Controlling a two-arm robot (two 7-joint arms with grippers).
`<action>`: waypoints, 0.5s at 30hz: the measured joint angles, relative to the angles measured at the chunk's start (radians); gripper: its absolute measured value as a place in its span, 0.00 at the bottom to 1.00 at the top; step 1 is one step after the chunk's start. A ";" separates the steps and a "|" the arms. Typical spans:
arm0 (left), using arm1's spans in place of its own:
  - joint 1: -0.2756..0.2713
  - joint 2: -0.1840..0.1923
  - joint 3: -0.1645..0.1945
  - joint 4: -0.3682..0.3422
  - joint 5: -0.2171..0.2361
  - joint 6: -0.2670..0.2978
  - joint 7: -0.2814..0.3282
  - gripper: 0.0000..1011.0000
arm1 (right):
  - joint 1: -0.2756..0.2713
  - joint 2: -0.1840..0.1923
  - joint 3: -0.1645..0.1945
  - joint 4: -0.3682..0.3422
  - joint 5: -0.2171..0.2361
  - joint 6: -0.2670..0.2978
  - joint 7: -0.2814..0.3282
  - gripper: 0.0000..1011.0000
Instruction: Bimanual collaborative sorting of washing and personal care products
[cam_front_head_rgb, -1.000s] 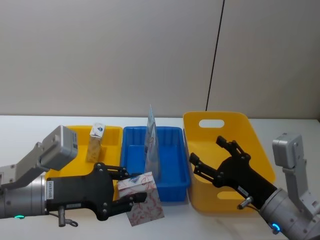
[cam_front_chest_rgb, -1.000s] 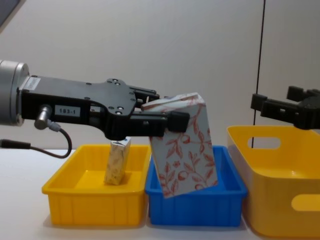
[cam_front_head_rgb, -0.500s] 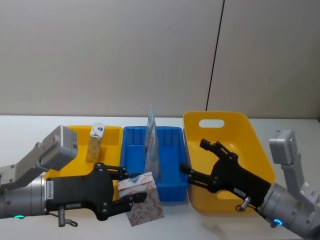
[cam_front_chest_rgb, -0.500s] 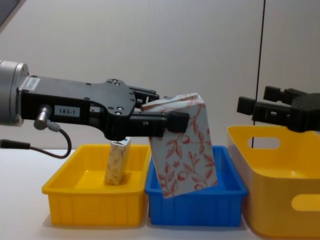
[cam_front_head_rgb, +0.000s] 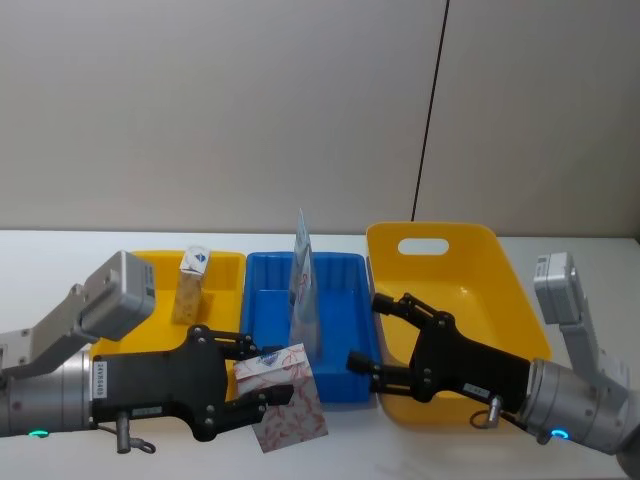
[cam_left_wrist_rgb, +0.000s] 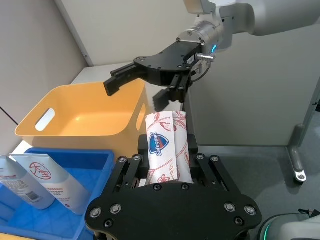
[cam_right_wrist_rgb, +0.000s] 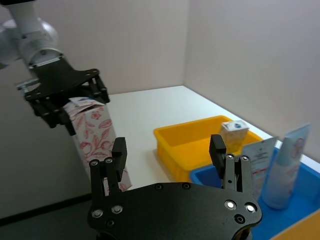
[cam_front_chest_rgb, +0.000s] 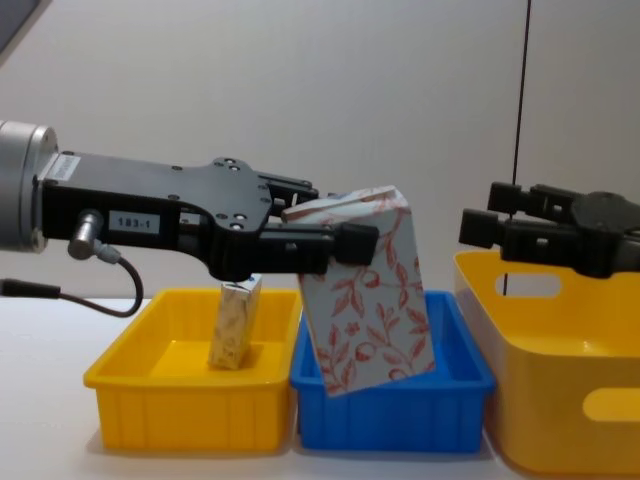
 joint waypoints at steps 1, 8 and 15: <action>0.000 0.000 0.000 0.000 0.000 0.000 0.000 0.38 | 0.015 0.002 -0.007 0.018 0.007 0.000 0.027 0.99; 0.000 0.000 0.000 0.000 0.000 0.000 0.000 0.38 | 0.075 0.004 -0.041 0.087 0.036 -0.002 0.155 0.99; 0.000 0.000 0.000 0.000 0.000 0.000 0.000 0.38 | 0.145 0.001 -0.082 0.173 0.061 -0.004 0.294 0.99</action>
